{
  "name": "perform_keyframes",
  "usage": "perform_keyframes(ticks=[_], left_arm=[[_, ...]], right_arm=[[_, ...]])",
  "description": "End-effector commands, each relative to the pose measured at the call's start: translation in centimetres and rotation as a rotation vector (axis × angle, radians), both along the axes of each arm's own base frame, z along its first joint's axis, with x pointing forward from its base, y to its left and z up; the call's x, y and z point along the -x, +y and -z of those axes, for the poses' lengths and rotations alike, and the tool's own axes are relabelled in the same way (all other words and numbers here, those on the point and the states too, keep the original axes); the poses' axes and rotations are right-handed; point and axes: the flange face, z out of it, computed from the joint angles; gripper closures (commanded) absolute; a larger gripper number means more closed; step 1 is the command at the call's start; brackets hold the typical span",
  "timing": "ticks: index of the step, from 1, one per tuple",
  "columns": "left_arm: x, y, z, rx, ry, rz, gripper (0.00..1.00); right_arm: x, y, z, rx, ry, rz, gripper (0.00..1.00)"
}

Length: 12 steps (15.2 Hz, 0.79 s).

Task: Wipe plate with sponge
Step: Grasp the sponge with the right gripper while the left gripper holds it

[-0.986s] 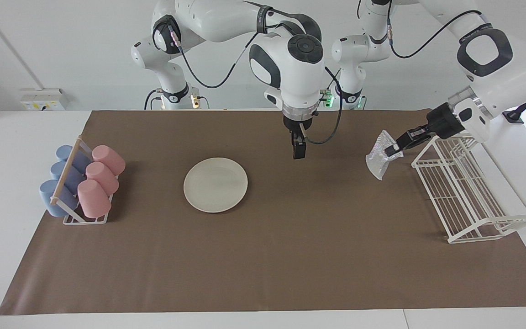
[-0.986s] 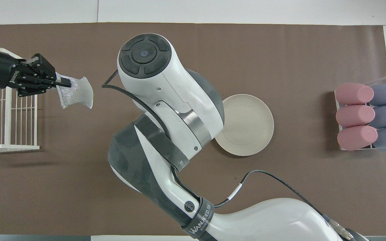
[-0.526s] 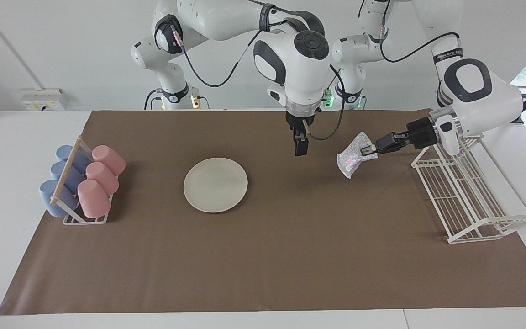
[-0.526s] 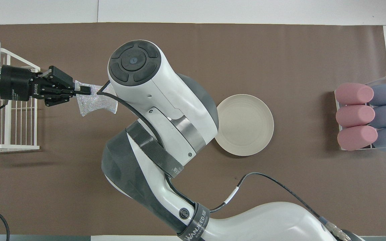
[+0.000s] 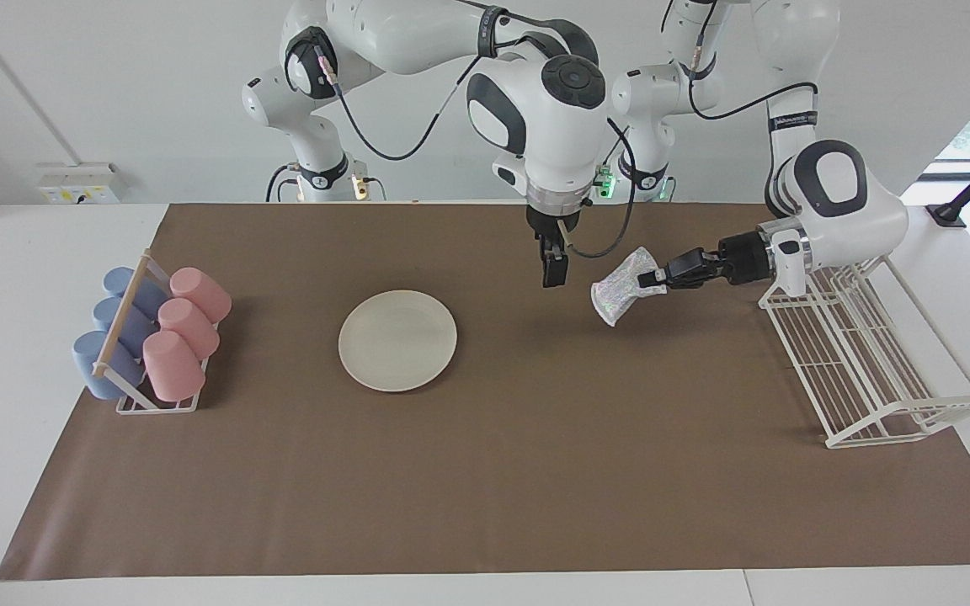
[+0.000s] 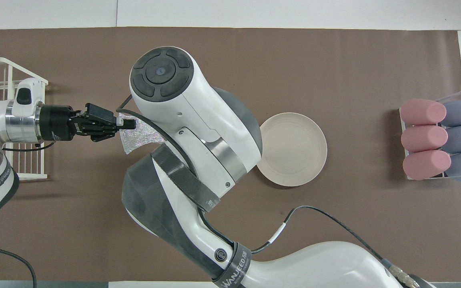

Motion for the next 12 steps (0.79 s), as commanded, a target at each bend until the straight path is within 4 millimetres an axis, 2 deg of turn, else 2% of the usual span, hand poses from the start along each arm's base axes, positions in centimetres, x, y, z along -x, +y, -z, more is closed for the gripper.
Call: perform_keyframes(ticks=[1,12], left_arm=[[1.8,-2.1,0.5,0.044,-0.02,-0.029,1.0],[2.1,-3.1,0.7,0.139,-0.019,-0.018,1.0]], right_arm=[[-0.1,0.2,-0.4,0.006,-0.026,0.011,0.0],[-0.2,0.5,-0.8,-0.021,-0.05,-0.041,0.0]])
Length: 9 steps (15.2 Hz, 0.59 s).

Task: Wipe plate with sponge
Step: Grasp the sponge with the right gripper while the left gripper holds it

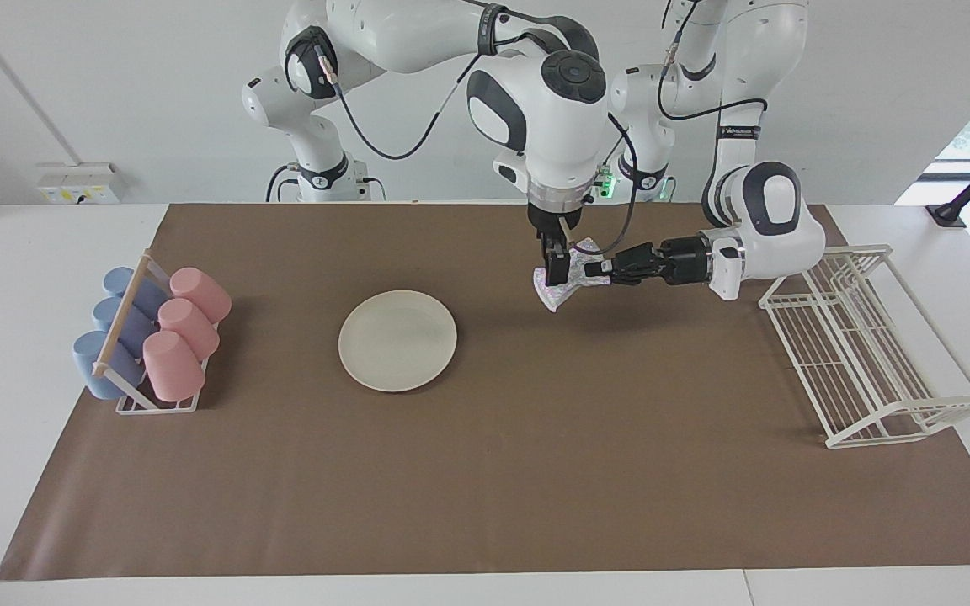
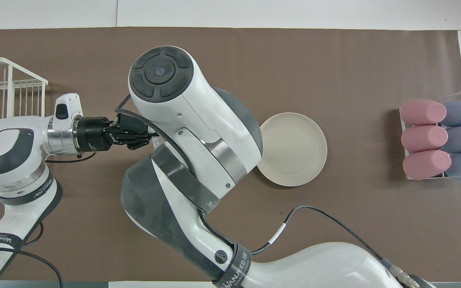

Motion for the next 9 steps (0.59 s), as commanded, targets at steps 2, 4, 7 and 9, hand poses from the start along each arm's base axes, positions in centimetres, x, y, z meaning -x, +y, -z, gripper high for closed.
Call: perform_keyframes(ticks=[2,4,7,9], left_arm=[[0.95,-0.44,-0.39,0.033,-0.012,-0.004,1.0],[0.98,-0.54,-0.41,0.035,-0.012,-0.003,1.0],[1.0,-0.61,-0.52,0.04,-0.013,0.003,1.0],[1.13,-0.68,-0.59,0.046,-0.011,0.01,1.0]], right_arm=[[-0.27,0.24,-0.3,-0.007,-0.035,-0.074,0.0],[-0.28,0.33,-0.28,-0.011,-0.038,-0.086,0.0],[-0.33,0.65,-0.63,-0.032,-0.057,-0.089,0.0],[-0.29,0.64,-0.67,-0.033,-0.056,-0.091,0.0]])
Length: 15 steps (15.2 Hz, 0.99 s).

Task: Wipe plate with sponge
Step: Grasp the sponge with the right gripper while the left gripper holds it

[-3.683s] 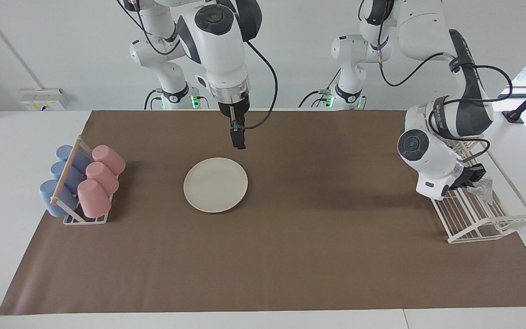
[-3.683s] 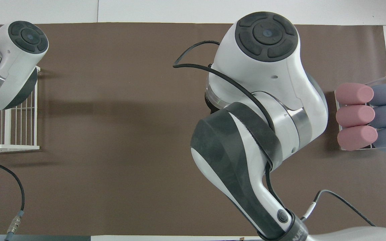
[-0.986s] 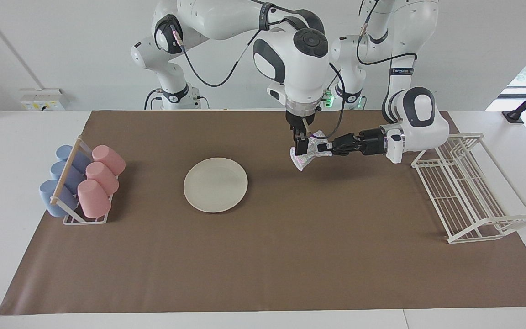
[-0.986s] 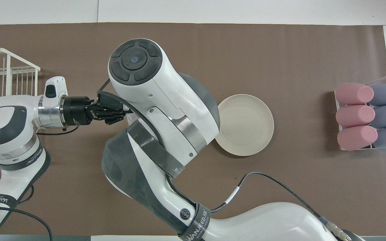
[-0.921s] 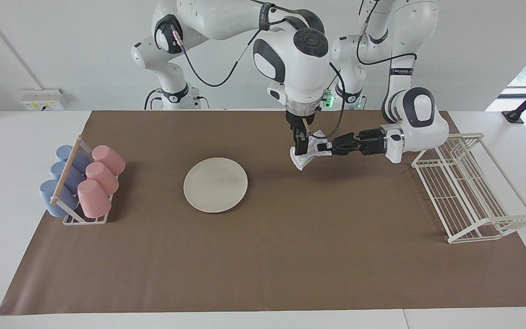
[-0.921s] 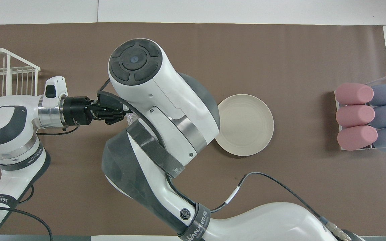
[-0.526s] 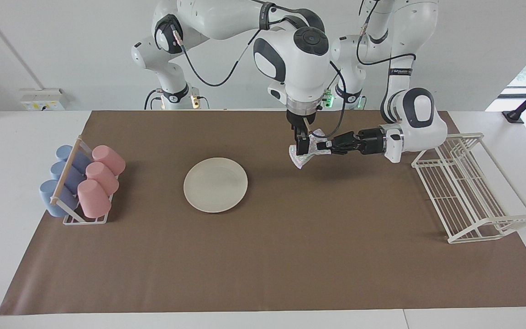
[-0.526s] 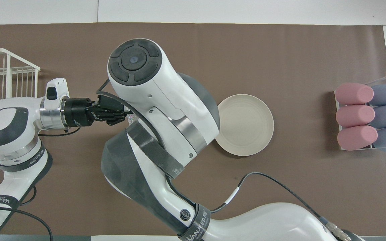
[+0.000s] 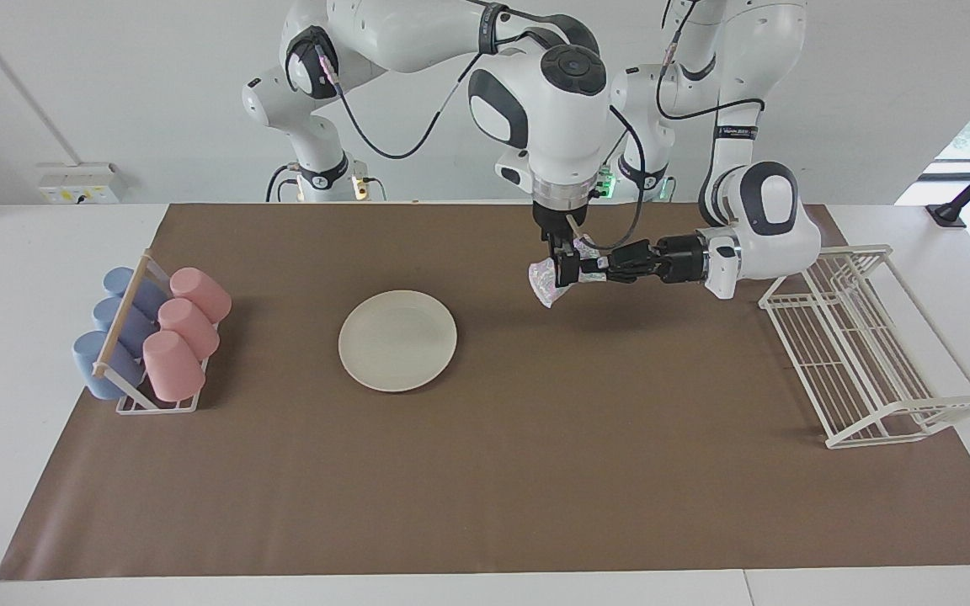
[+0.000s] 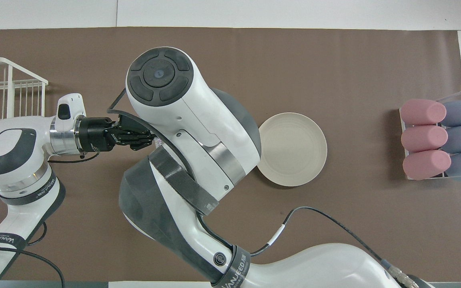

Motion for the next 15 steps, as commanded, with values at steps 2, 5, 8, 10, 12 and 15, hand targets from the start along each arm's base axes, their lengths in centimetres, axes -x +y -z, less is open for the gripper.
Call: perform_keyframes(ticks=[2,5,8,10,12,15], left_arm=[[0.92,0.13,-0.53,0.032,-0.013,0.001,1.0],[0.93,0.12,-0.54,0.033,-0.014,0.002,1.0],[0.96,0.09,-0.56,0.035,-0.013,0.004,1.0],[0.95,0.15,-0.57,0.036,-0.011,0.004,1.0],[0.94,0.17,-0.56,0.035,-0.011,0.002,1.0],[1.03,0.12,-0.54,0.039,-0.009,0.007,1.0]], right_arm=[[-0.18,0.38,-0.25,-0.011,-0.037,-0.037,0.07],[-0.22,0.47,-0.24,-0.023,-0.044,-0.044,0.08],[-0.12,0.53,-0.35,-0.024,-0.045,-0.045,0.28],[-0.11,0.55,-0.35,-0.025,-0.044,-0.047,0.52],[-0.1,0.56,-0.35,-0.026,-0.043,-0.047,0.81],[-0.49,0.12,-0.36,-0.032,-0.038,-0.038,1.0]])
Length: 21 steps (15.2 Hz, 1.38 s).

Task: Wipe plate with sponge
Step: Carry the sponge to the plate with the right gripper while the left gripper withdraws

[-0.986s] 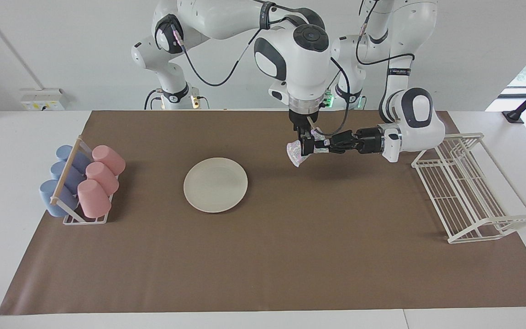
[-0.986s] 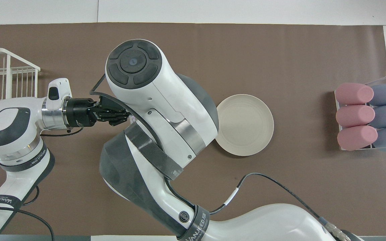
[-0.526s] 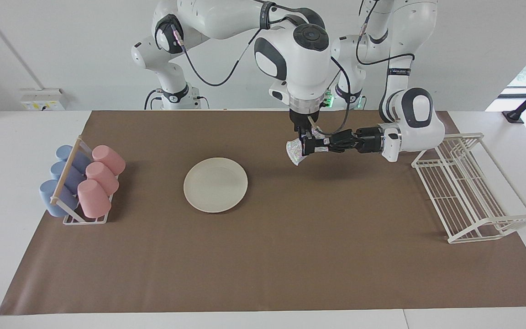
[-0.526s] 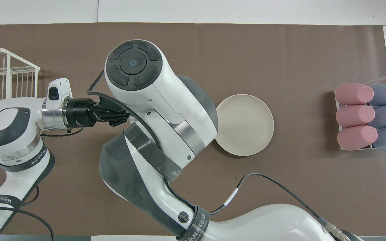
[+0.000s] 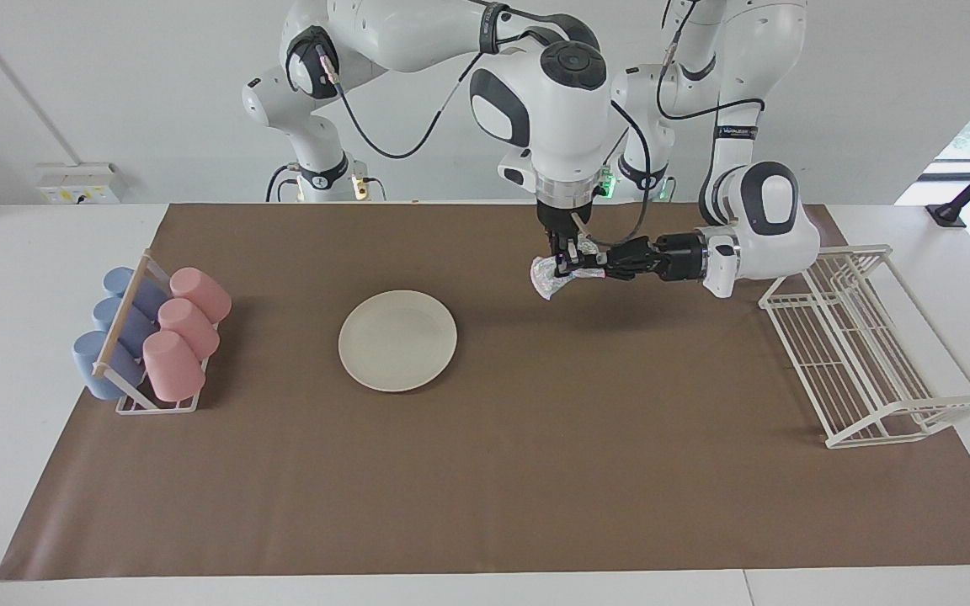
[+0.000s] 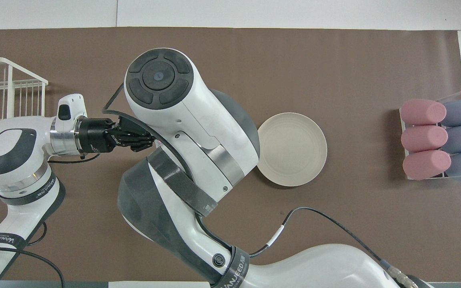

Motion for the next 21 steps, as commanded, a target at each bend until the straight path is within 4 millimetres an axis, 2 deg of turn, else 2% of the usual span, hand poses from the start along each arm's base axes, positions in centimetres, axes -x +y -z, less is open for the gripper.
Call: perform_keyframes(ticks=[1,5,6,7,10,12,14,16,21], left_arm=[[0.8,0.4,-0.5,0.023,-0.012,-0.009,1.0],[0.9,0.3,-0.5,0.023,-0.018,-0.003,1.0],[0.9,0.2,-0.5,0.022,-0.018,-0.002,0.57],[0.9,0.2,-0.5,0.023,-0.02,-0.002,0.01],[0.9,0.2,-0.5,0.023,-0.018,-0.003,0.0],[0.9,0.3,-0.5,0.023,-0.018,-0.003,0.0],[0.8,0.5,-0.6,0.023,-0.02,-0.006,0.0],[0.8,0.6,-0.5,0.023,-0.018,-0.009,0.0],[0.8,0.6,-0.6,-0.042,-0.042,-0.002,0.0]], right_arm=[[-0.4,-0.4,0.0,-0.003,-0.007,-0.012,1.0],[-0.6,-0.7,0.0,-0.002,-0.006,-0.009,1.0],[-0.7,-0.8,0.0,-0.001,-0.005,-0.004,1.0],[-0.7,-0.9,0.0,0.001,-0.007,-0.004,1.0],[-0.7,-0.9,-0.3,0.004,-0.019,-0.009,1.0],[-1.7,-2.1,0.6,0.024,-0.01,-0.006,1.0],[-3.4,-4.8,1.6,0.035,0.007,-0.002,1.0],[-4.2,-8.0,3.2,0.053,0.035,0.012,1.0],[-4.9,-14.8,6.4,0.071,0.069,0.005,1.0]])
